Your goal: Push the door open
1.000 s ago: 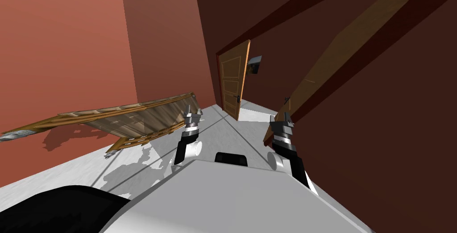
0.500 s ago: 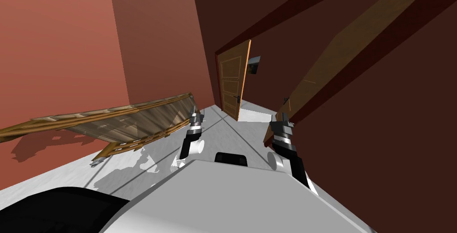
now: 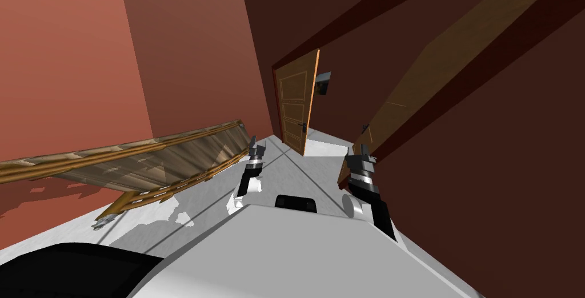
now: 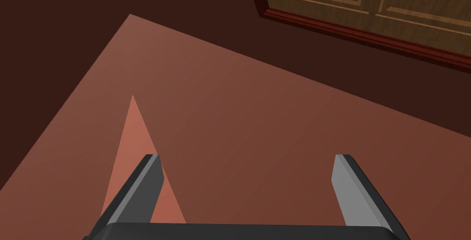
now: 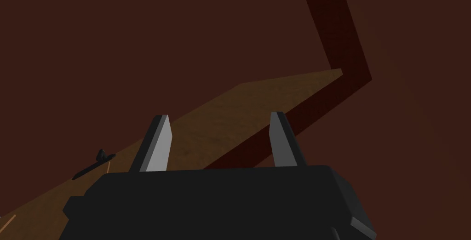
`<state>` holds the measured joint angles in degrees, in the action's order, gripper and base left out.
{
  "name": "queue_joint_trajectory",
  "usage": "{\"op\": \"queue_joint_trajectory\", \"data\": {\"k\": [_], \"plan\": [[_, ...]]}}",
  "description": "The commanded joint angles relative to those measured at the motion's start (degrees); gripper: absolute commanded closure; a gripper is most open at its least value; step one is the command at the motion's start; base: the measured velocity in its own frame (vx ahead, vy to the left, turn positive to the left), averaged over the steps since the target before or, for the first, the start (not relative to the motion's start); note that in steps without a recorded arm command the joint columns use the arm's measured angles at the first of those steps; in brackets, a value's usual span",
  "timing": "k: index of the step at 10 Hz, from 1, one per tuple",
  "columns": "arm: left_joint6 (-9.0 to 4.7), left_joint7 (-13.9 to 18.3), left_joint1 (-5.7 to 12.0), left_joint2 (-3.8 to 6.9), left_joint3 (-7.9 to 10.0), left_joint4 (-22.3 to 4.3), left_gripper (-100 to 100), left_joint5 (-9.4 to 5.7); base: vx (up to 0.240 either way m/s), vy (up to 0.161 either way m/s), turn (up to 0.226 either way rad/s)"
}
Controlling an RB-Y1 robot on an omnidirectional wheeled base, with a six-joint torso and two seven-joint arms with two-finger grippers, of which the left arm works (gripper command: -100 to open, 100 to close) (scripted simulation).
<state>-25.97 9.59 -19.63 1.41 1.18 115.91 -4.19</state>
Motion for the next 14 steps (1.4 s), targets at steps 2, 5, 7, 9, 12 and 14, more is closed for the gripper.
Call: {"op": "queue_joint_trajectory", "data": {"k": [2,5,7,9,12,14], "plan": [[0.02,0.03,1.98,0.76,-0.49,-3.12,-100,-0.07,0.081,0.037,-0.047],[-0.17,-0.06,4.62,1.40,-1.27,-7.38,-100,-0.05,0.092,0.039,-0.057],[-0.30,-0.12,6.40,1.83,-1.79,-10.26,-100,-0.04,0.093,0.040,-0.062],[-0.44,-0.19,8.34,2.18,-2.36,-13.39,-100,-0.03,0.101,0.038,-0.065],[-0.65,-0.29,11.29,2.69,-3.23,-18.16,-100,-0.01,0.088,0.045,-0.062],[-0.80,-0.36,13.36,2.94,-3.84,-21.25,-100,0.00,0.099,0.047,-0.078]]}}
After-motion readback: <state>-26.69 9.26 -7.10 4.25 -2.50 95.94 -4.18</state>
